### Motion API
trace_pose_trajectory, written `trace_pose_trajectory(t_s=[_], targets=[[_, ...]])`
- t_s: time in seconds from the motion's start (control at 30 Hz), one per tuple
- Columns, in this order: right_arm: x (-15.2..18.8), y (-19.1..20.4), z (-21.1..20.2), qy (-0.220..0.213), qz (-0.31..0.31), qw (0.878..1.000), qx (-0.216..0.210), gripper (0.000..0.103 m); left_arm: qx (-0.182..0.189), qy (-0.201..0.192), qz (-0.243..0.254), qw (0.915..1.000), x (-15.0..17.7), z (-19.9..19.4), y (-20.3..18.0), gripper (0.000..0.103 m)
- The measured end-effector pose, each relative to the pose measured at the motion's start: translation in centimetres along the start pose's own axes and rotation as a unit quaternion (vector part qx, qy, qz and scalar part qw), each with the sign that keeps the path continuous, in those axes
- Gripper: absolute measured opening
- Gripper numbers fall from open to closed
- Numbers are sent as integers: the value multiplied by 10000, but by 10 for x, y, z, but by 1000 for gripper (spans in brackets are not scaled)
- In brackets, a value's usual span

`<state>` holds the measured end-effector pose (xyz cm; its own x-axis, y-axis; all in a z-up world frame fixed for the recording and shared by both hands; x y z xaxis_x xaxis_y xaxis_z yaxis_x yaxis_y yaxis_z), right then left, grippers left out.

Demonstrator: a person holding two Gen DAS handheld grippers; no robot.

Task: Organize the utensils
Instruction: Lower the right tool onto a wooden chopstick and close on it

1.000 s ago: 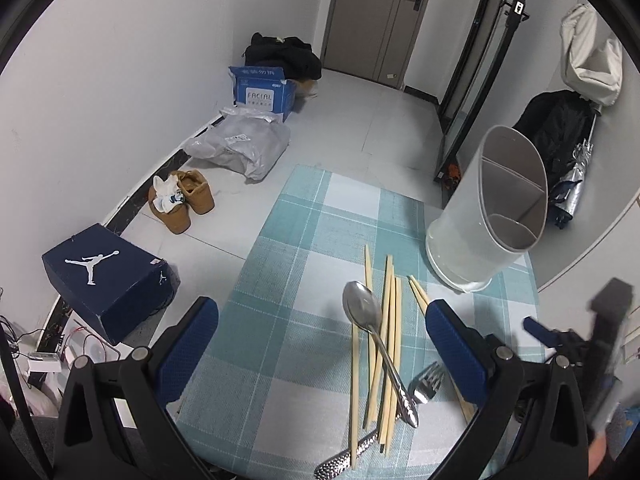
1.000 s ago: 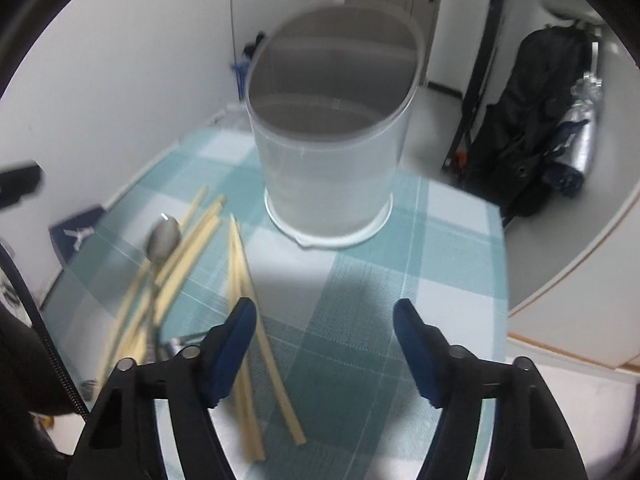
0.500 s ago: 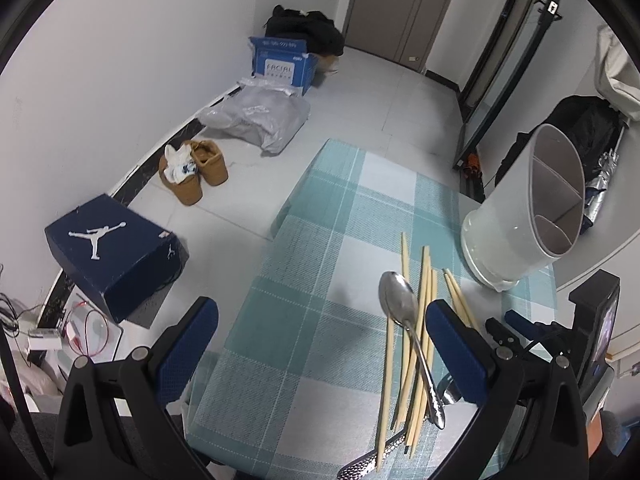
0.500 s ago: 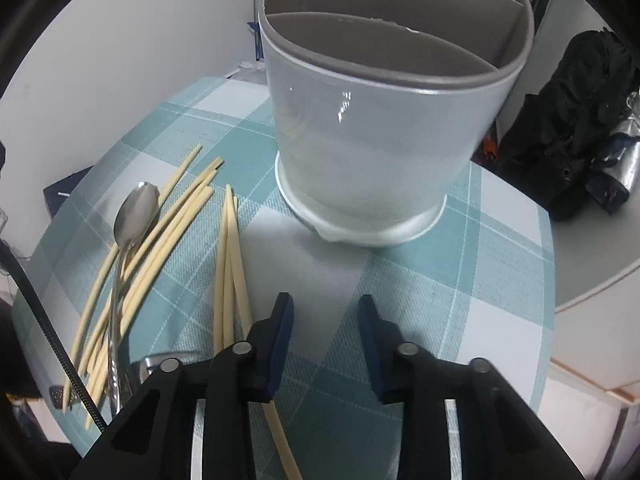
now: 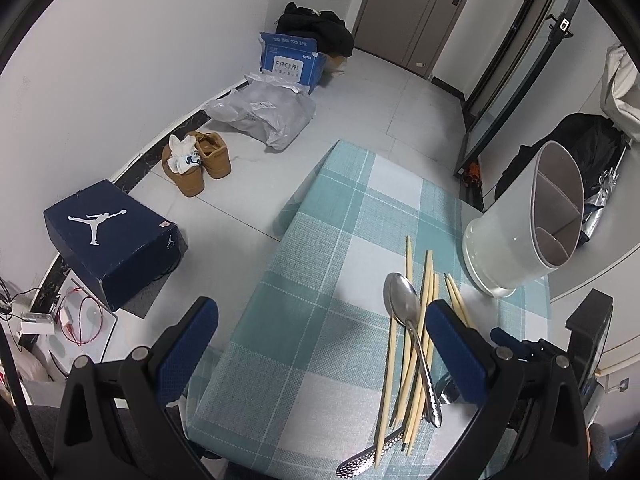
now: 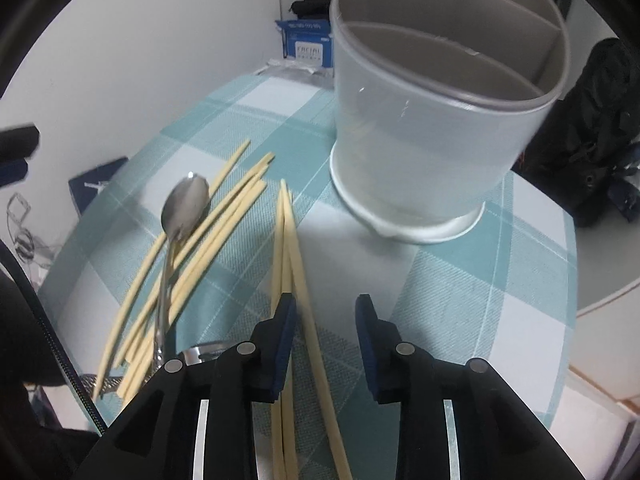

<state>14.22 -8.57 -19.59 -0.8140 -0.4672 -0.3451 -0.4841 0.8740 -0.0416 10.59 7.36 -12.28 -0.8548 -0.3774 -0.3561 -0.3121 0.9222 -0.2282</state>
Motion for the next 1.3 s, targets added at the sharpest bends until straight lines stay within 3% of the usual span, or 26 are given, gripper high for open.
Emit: trace_pose_trajectory(t_s=[0.1,0.23,0.3,0.37,0.63,0.73,0.8,1.1,1.17,1.2,1.3], targets=[[-3,-3,-1,-5,-59,9998,197,31,10,2,-17,10000,0,0,1,102],[-4,-4,2,166,31,9998,52,27,14,-30,-38,10000,-1,-2,3,102],[-2,-5,1,267,75,9996,-51,6,60,-28,-51,10000,-2,-2,3,102],[0,-2,3,375,32,9993,-43,5,56,-54,-53,10000,-2,-3,4,102],[58,-16,-21,959,233,9942,-425,5,231,-87,34,9997,-1,-5,-3,102],[59,-21,-25,903,294,9946,-422,10,223,-133,77,9996,0,-4,-4,102],[54,-16,-20,897,272,9952,-293,21,122,-98,176,9997,1,0,-2,102],[14,-14,-8,530,109,9984,-173,21,-175,281,110,9994,12,25,13,102],[7,-14,-7,449,167,9984,-304,15,-330,377,233,9985,16,29,11,102],[5,-14,-7,398,219,9981,-418,5,-348,460,312,9978,19,32,8,102],[9,-24,-11,276,521,9957,-711,3,-500,765,583,9941,29,48,3,102]])
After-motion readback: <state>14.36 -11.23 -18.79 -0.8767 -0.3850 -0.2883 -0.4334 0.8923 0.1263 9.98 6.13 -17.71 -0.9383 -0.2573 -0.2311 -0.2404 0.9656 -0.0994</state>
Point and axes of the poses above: each gripper's, at about its wrist camera, not at the fingertips, and z roughly the way its jaws point, y to its left, x to its underside, the point moved 9 cm from there along z, roughly the way its jaws point, and after that the axes turned 9 degrees about y, right-handed, at the moved point
